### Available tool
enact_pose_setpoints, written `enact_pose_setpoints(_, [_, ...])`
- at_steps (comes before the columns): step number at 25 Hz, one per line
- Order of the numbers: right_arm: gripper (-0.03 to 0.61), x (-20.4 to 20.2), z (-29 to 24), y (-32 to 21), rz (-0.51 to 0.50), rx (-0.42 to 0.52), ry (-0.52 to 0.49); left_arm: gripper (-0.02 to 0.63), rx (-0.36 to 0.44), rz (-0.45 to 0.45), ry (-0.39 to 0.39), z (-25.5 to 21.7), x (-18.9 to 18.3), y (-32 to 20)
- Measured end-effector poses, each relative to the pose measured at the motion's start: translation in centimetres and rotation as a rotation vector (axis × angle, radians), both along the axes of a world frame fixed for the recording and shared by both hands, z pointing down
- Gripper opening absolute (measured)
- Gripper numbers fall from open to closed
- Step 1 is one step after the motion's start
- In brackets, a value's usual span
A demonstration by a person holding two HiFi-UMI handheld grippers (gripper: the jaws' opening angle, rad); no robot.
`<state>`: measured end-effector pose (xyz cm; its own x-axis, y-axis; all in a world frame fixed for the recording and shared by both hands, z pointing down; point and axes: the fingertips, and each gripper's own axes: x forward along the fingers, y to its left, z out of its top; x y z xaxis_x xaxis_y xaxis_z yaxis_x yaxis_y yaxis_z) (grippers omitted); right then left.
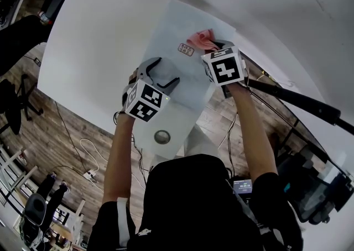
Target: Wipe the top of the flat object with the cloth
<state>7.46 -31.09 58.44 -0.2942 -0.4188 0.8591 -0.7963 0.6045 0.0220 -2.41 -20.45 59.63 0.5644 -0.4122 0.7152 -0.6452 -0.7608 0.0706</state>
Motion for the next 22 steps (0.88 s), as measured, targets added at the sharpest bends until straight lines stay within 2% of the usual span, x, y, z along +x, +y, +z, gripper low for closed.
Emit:
enact_pose_setpoints(10, [0.044, -5.3, -0.3, 1.4, -0.131, -0.007, -0.015, 0.342, 0.000, 0.001, 0.000, 0.0, 0.1, 0.1])
enact_pose_setpoints(22, [0.044, -8.6, -0.1, 3.3, -0.200, -0.017, -0.045, 0.342, -0.002, 0.001, -0.004, 0.1, 0.0, 0.1])
